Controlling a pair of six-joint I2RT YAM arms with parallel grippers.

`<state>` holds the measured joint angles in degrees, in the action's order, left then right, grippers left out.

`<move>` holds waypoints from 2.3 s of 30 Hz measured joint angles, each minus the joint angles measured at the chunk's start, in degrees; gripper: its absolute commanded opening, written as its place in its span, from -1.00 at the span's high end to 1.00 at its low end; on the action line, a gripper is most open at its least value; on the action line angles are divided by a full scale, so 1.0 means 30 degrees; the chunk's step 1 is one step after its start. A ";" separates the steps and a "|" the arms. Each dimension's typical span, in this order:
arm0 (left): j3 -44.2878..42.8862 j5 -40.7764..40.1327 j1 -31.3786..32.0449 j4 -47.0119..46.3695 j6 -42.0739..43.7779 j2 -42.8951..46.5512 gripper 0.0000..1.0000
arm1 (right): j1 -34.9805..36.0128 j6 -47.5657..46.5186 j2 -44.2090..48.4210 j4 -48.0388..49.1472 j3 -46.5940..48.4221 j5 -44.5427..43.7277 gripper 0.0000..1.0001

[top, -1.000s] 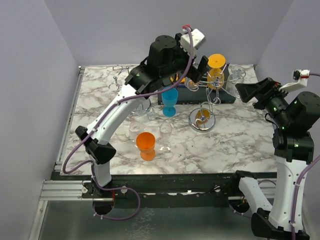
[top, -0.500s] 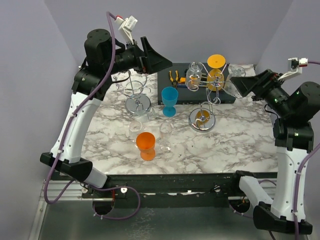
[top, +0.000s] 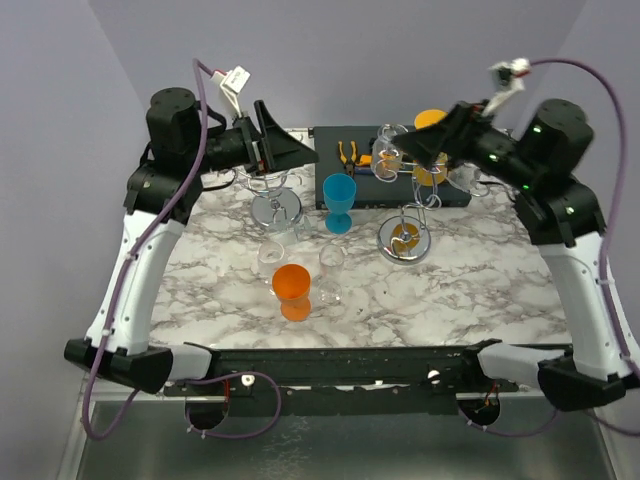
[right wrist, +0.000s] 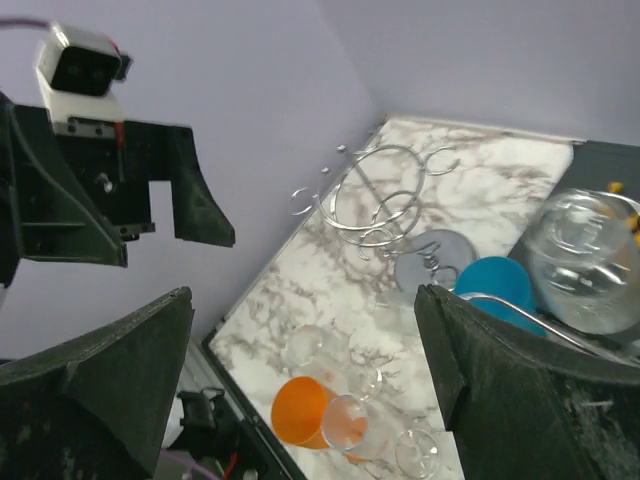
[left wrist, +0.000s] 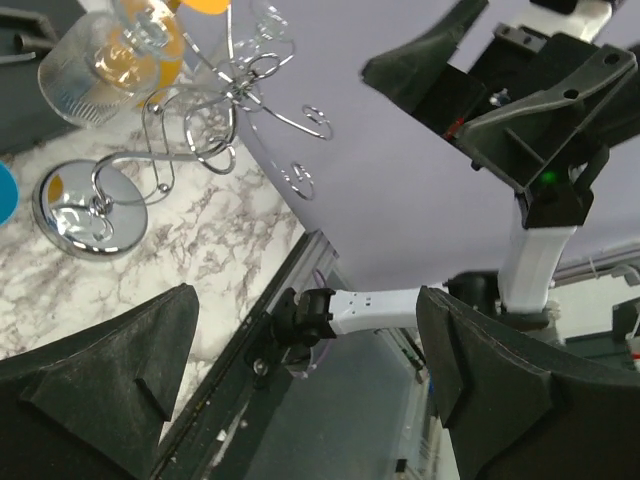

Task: Place the wine glass upside down on the wine glass rack
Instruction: Pick up the wine glass at the center of the board.

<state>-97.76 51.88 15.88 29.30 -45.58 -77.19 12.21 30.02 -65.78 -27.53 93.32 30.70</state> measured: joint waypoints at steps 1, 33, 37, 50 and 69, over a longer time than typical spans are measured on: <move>0.0007 -0.0007 -0.0015 0.0080 0.0189 0.0459 -0.97 | 0.1537 -0.0284 -0.0663 -0.0211 0.0816 -0.0838 -0.99; 0.2907 -1.1475 -0.0401 0.5231 1.2327 0.6105 -0.98 | 1.7078 -0.2463 -0.5654 -0.4459 -0.1596 -1.5810 -0.35; 0.3861 -1.3012 -0.0401 0.5799 1.3260 0.5821 -0.97 | 1.7070 -0.1989 -0.5581 -0.5377 -0.1559 -1.6611 -0.20; 0.6302 -1.3952 -0.0401 0.6288 1.5810 0.5501 -0.60 | 1.7056 -0.0051 -0.5829 -0.8670 -0.0729 -1.7959 -0.02; 0.6732 -1.2968 -0.0401 0.7045 1.6611 0.5501 -0.52 | 1.6655 -0.0925 -0.7825 -0.8262 -0.0627 -1.8921 -0.02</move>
<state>-77.56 12.97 14.68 50.43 4.25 -60.69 62.17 27.24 -89.25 -52.31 91.44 -26.06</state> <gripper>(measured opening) 0.766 0.510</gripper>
